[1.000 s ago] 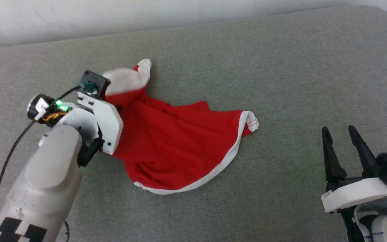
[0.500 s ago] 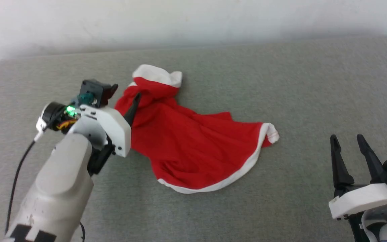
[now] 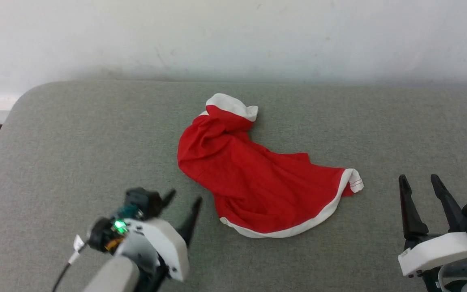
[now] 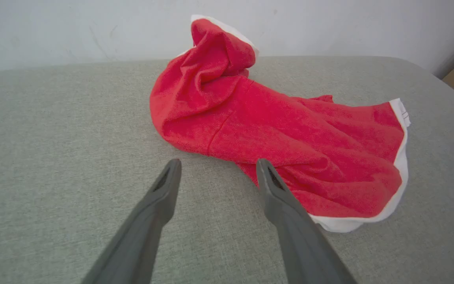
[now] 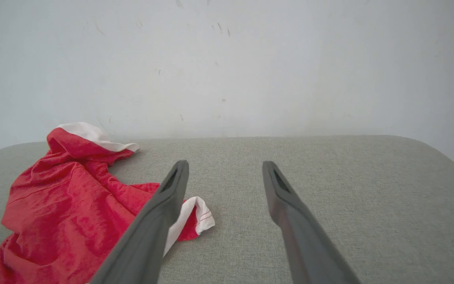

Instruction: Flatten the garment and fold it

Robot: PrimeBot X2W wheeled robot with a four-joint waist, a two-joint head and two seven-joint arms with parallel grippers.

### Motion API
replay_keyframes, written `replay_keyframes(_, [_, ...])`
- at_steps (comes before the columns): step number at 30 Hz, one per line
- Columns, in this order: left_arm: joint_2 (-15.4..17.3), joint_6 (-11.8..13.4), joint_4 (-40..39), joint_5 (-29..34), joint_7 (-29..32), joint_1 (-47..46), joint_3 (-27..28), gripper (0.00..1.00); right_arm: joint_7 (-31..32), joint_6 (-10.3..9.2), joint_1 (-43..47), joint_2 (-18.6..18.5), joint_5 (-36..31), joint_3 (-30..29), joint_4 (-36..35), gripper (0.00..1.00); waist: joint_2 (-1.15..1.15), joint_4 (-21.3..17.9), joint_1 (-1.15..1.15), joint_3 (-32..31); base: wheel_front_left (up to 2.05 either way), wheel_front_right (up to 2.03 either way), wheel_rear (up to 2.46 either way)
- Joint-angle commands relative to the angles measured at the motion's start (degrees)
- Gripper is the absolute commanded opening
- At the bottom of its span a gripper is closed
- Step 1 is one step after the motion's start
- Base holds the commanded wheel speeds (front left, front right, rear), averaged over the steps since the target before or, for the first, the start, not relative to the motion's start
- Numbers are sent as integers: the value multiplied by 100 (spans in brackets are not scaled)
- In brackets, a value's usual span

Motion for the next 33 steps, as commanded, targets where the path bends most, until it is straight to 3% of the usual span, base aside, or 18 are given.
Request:
replay_keyframes(1, [-32,23,-99,-39,91,104,-57,100,16,-4,40,17,-34,-2,-35,100,0,14,1,18,0,0,0])
replay_keyframes(6, [-224,-51,-545,-363,728,475,-358,100,65,-4,-6,17,-51,-3,-128,100,0,-29,1,202,0,0,0])
replay_keyframes(11, [-321,66,-592,-334,893,446,-465,100,77,-4,-79,17,-55,45,-123,100,0,-101,1,387,0,0,0])
replay_keyframes(20, [-286,197,-88,-52,761,53,-487,100,62,-4,-160,2,-62,40,-112,100,0,-222,1,636,0,0,0])
replay_keyframes(33, [-327,33,186,62,273,-271,-556,100,92,-4,-198,-1,-91,6,-82,100,0,-226,1,770,0,0,0])
